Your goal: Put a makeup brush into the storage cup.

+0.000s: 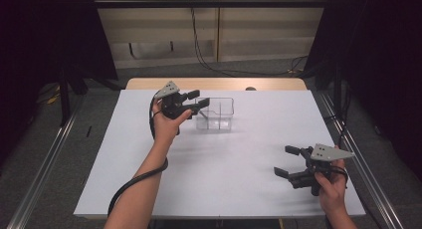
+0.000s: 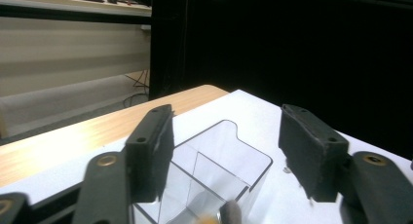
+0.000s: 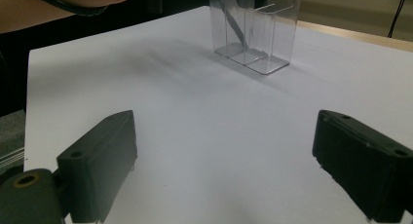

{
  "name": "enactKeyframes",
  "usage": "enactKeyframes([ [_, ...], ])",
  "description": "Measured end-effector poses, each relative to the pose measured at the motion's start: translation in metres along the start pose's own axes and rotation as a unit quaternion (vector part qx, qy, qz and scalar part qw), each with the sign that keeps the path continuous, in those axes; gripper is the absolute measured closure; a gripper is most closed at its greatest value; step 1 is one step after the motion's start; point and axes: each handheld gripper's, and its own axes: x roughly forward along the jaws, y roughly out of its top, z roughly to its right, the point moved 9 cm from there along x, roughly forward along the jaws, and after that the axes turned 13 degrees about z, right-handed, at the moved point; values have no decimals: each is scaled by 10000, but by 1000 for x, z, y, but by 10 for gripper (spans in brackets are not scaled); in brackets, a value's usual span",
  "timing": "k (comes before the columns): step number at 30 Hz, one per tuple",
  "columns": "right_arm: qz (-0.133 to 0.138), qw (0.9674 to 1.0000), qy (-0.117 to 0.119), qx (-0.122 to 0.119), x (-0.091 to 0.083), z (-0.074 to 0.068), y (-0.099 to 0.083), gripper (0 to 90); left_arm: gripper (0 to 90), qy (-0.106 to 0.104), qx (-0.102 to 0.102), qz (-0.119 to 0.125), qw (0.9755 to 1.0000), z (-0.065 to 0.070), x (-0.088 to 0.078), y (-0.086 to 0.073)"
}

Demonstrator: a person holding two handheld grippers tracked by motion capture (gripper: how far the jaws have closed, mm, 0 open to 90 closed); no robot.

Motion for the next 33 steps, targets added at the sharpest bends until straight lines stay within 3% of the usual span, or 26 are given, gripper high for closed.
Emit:
enactKeyframes([
  [4,2,10000,21,-3,1,-1,0,87,286,9,-67,-84,9999,2,-2,0],
  [17,3,10000,48,-44,2,-5,2,87,127,107,98,-169,9998,8,-12,5],
  [33,-8,9999,89,-113,3,-8,3,87,55,264,128,-76,9995,11,-27,-3],
])
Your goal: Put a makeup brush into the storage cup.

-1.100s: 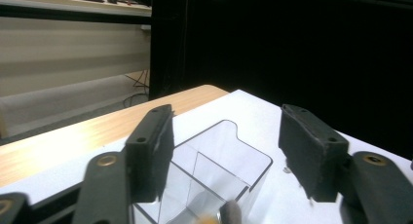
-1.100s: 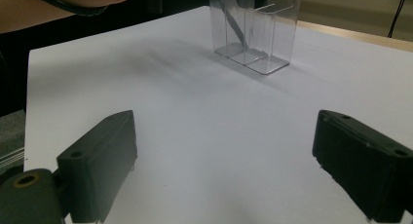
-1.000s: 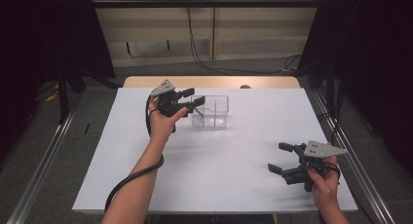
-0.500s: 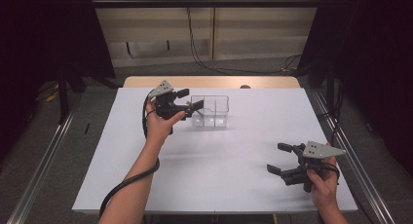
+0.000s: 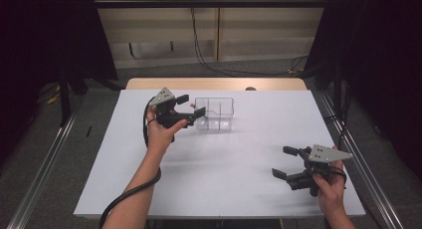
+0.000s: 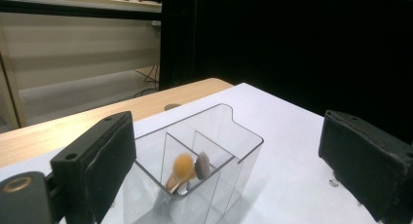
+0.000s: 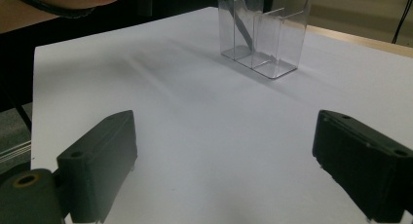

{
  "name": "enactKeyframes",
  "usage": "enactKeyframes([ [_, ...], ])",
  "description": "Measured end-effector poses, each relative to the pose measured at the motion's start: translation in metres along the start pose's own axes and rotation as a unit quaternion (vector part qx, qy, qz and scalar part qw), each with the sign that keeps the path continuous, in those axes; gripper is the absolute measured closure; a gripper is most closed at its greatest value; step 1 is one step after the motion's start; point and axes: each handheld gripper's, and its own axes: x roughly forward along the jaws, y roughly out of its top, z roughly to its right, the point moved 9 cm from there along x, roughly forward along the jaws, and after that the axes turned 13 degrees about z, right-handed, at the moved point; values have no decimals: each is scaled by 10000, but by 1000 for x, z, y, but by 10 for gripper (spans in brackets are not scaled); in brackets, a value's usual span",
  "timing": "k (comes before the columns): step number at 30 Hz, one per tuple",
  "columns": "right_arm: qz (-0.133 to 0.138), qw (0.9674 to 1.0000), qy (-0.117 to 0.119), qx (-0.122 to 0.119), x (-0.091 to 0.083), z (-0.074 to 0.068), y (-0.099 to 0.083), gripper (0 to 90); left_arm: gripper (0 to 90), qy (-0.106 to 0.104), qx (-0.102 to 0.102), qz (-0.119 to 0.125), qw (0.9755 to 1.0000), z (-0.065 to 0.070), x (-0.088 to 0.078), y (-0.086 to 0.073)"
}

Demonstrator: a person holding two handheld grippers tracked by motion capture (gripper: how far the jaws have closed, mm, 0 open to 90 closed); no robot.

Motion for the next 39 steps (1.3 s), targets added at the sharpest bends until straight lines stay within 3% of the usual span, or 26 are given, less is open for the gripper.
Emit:
enactKeyframes([
  [15,-9,10000,-37,-21,1,-1,1,87,0,-38,114,56,9999,6,-16,-7],
  [29,7,10000,-39,-18,0,1,0,87,0,-313,160,96,9993,16,-24,-13],
  [39,20,10000,-33,9,-1,1,0,87,0,-365,190,110,9991,19,-38,-19],
])
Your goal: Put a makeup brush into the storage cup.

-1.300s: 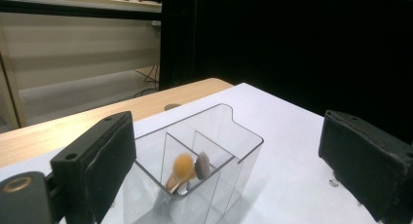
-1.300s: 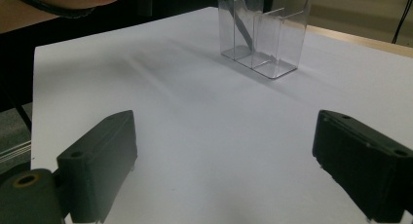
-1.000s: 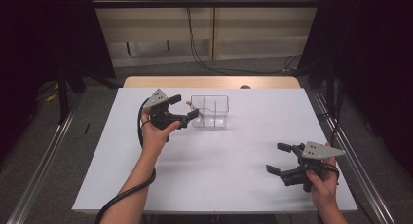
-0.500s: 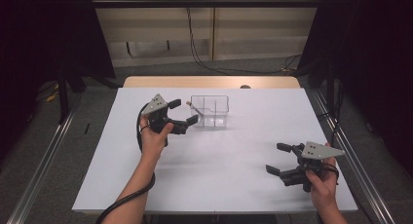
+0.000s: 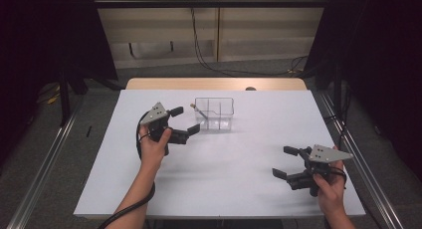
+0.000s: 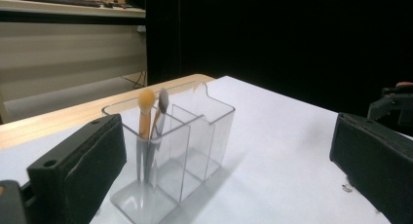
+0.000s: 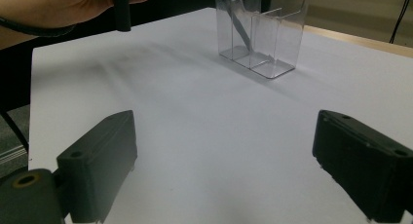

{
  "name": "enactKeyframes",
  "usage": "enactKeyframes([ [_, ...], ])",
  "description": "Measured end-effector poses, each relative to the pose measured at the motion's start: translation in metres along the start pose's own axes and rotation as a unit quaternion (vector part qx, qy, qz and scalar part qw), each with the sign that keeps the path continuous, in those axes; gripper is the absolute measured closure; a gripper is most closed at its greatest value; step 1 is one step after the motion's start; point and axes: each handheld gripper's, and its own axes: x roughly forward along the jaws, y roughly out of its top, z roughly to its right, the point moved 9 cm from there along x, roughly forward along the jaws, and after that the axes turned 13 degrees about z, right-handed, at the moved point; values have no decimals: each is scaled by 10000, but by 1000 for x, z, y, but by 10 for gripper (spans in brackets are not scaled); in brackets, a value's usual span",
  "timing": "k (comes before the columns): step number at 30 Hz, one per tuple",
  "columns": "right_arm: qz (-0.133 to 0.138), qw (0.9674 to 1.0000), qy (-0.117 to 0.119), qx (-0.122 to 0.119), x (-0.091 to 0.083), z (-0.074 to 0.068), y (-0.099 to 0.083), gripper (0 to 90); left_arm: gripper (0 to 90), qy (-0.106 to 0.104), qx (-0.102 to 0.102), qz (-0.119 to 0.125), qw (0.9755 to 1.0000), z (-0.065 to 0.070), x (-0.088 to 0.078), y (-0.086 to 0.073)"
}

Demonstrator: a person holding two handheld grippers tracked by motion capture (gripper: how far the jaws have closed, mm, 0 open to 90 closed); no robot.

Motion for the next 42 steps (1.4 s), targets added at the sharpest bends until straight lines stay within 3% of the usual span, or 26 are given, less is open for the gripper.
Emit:
enactKeyframes([
  [6,7,10000,-4,27,0,-1,0,87,0,-40,-34,46,10000,3,-9,-1],
  [20,33,10000,-36,70,-2,2,0,87,0,-41,194,-98,9998,2,-30,-2],
  [42,14,9999,-62,81,-2,4,-3,87,0,-188,129,-303,9993,7,-55,-14],
])
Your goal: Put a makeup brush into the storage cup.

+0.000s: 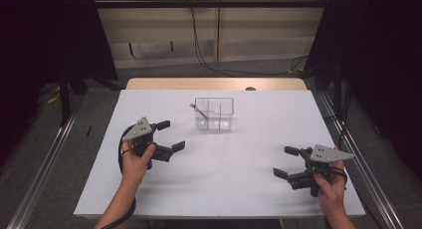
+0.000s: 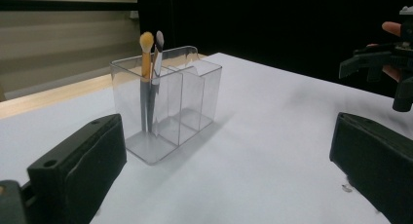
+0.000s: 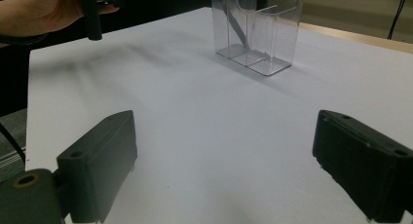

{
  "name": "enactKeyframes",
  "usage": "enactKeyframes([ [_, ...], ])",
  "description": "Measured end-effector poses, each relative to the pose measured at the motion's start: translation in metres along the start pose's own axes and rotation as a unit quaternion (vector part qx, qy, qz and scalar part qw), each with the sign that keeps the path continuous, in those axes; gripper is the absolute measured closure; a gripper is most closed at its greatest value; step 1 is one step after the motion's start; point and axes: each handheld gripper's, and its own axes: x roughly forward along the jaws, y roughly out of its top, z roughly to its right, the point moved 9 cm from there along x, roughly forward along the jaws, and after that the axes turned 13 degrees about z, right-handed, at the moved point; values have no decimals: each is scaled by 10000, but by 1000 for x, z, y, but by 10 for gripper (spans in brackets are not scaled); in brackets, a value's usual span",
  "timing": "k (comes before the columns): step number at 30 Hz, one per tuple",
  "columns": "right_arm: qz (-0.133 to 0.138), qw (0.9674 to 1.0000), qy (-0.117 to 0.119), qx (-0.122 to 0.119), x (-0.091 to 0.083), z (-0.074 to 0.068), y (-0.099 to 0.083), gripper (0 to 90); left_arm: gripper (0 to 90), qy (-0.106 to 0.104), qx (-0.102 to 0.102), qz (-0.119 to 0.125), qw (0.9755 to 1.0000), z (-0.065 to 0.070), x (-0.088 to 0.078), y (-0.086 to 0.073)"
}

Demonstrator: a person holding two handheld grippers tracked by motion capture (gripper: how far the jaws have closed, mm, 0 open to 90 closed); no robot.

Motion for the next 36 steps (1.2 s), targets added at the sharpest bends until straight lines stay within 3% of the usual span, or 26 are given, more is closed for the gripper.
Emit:
enactKeyframes([
  [16,-11,10000,-26,-92,0,-2,3,86,0,10,34,-156,9999,2,-20,-5],
  [22,8,10000,-19,-74,0,-2,3,86,2,51,-42,-62,10000,2,-31,-3],
  [36,44,9999,-32,-121,1,-4,7,86,4,146,-8,-125,9998,1,-49,-5],
])
